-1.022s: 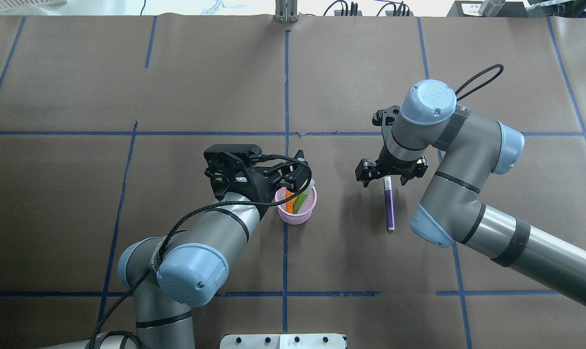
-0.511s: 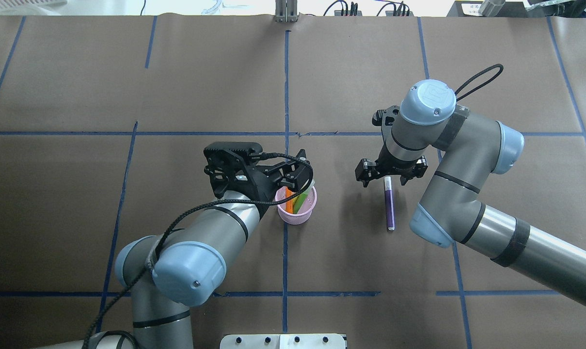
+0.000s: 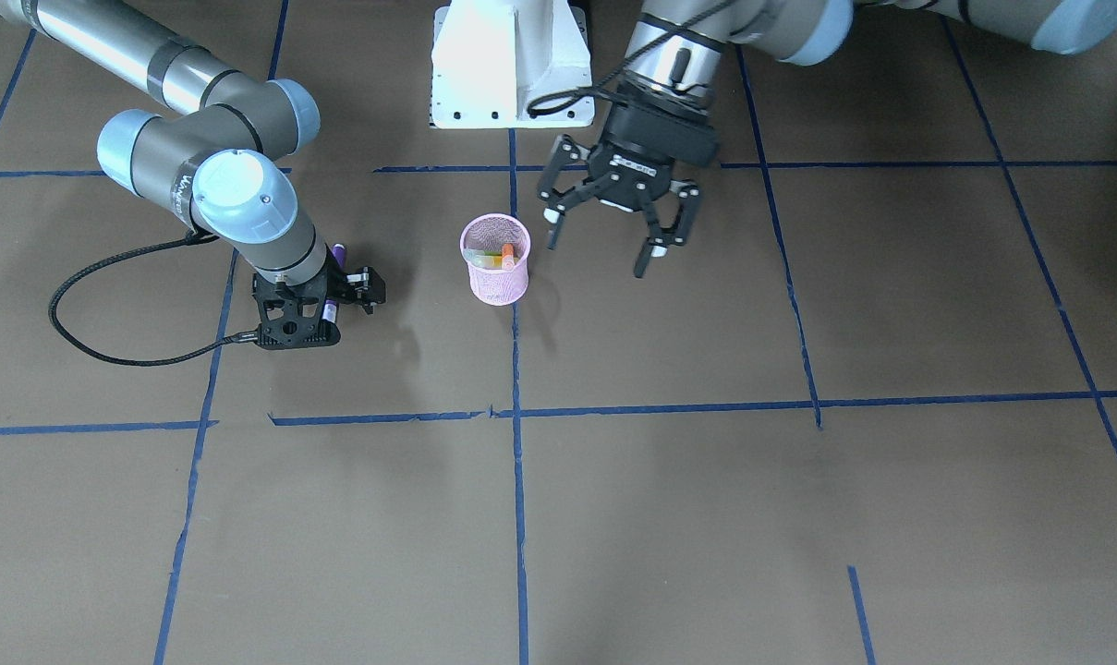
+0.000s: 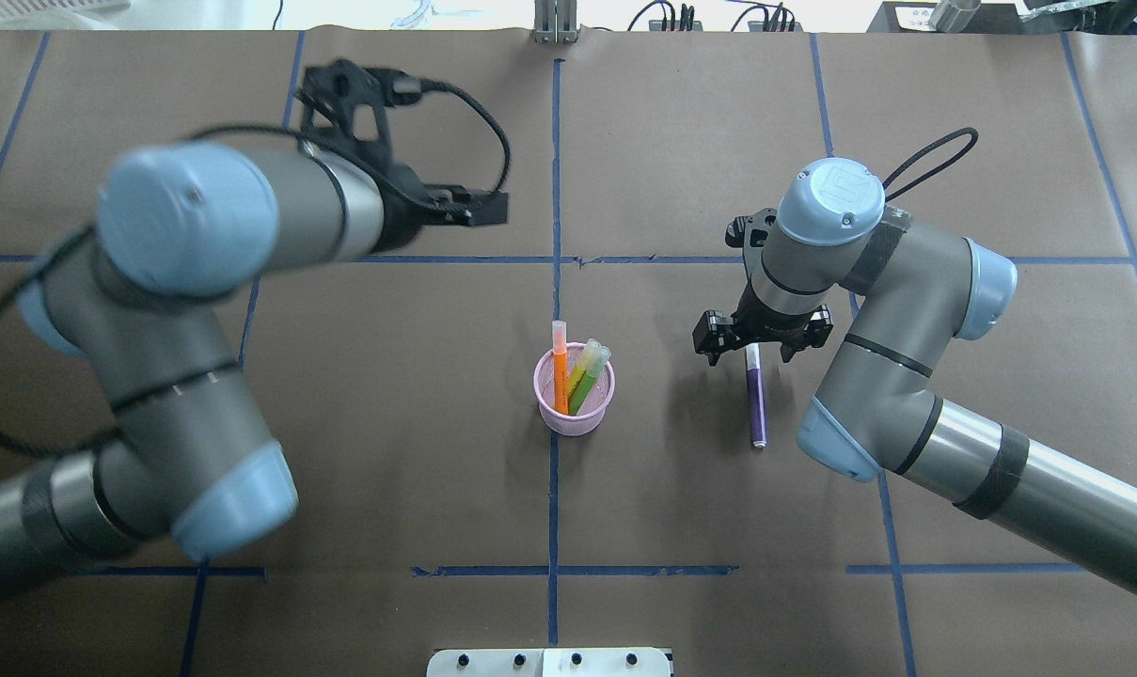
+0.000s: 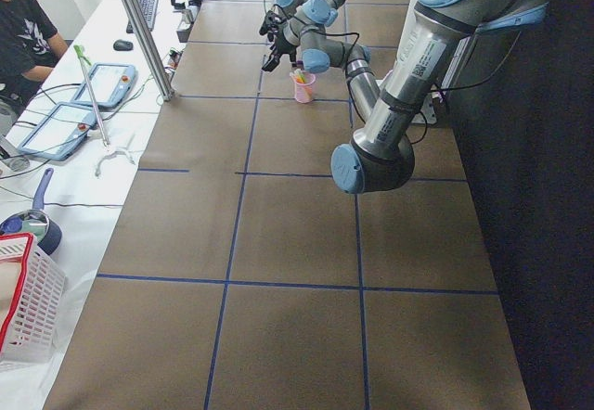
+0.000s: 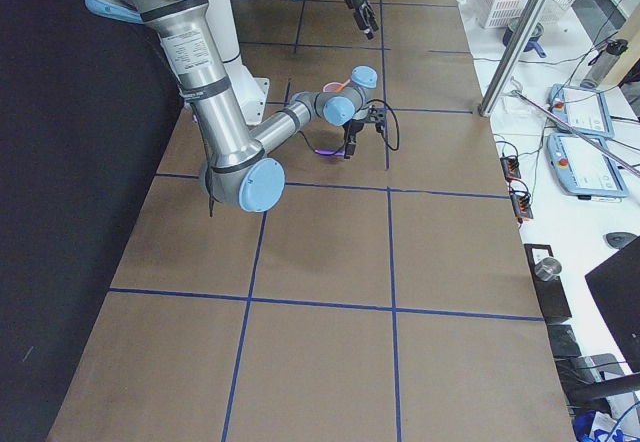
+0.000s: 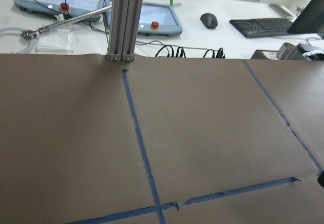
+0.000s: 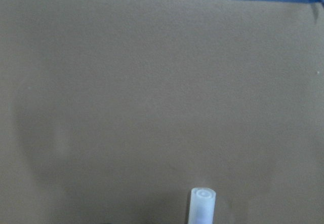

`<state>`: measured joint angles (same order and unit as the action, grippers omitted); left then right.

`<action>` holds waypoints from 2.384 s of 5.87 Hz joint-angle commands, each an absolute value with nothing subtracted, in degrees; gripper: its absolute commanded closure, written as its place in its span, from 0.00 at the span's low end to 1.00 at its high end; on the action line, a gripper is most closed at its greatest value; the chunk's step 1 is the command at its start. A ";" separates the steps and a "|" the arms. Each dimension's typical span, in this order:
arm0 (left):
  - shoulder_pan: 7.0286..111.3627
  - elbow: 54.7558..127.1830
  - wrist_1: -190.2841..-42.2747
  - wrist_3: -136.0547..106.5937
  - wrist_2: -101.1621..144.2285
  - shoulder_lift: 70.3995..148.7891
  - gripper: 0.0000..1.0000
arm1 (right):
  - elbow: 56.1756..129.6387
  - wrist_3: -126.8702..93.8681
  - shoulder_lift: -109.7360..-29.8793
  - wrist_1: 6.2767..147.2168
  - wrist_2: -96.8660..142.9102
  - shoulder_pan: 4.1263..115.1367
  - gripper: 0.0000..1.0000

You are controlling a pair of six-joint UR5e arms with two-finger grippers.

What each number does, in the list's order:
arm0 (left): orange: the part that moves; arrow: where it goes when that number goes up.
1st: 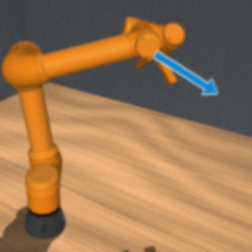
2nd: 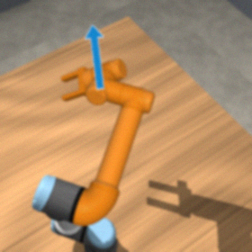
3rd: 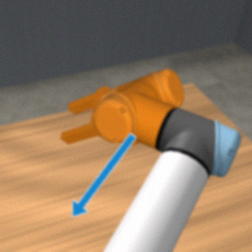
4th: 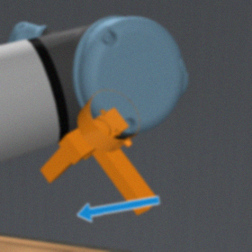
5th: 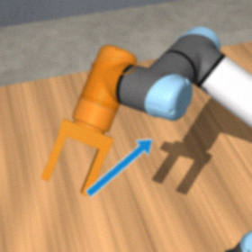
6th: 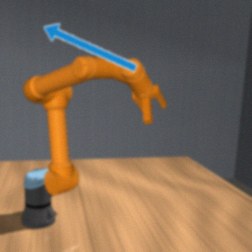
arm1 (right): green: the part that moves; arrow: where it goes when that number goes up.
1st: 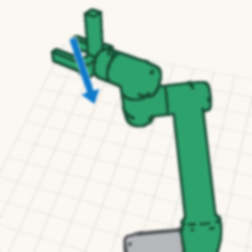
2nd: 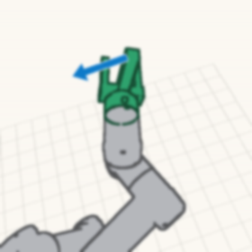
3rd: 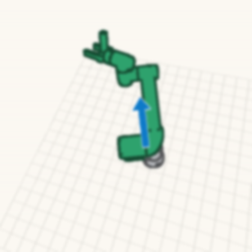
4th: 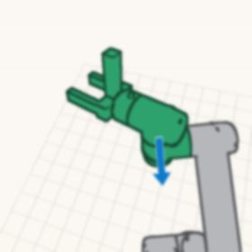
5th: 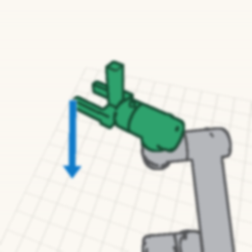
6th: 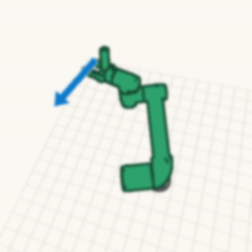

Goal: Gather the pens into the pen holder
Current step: 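Withdraw the left arm away from the cup while the right holds the purple marker, then lift the purple marker with the right gripper and carry it toward the cup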

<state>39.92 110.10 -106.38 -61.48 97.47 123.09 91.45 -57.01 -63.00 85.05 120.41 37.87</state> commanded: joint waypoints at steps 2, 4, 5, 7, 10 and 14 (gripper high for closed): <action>63.56 109.78 -91.54 -47.17 130.01 121.12 0.00 | 91.32 -57.57 -63.19 85.08 120.50 37.62 0.27; 76.13 104.89 -86.51 -35.23 143.02 120.85 0.00 | 91.32 -57.57 -63.28 85.17 120.50 37.53 0.56; 80.12 103.55 -84.40 -27.59 145.87 117.37 0.00 | 91.32 -57.57 -63.11 85.17 120.59 37.62 0.72; 82.69 101.17 -84.37 -22.00 145.99 114.89 0.00 | 91.41 -57.57 -63.02 85.17 120.59 37.53 0.92; 87.86 92.06 -84.20 -1.84 145.55 109.09 0.00 | 94.11 -57.04 -62.75 84.90 120.24 40.94 0.99; 90.79 80.10 -89.52 15.96 134.30 97.60 0.00 | 100.19 -56.78 -60.84 84.99 111.72 43.06 1.00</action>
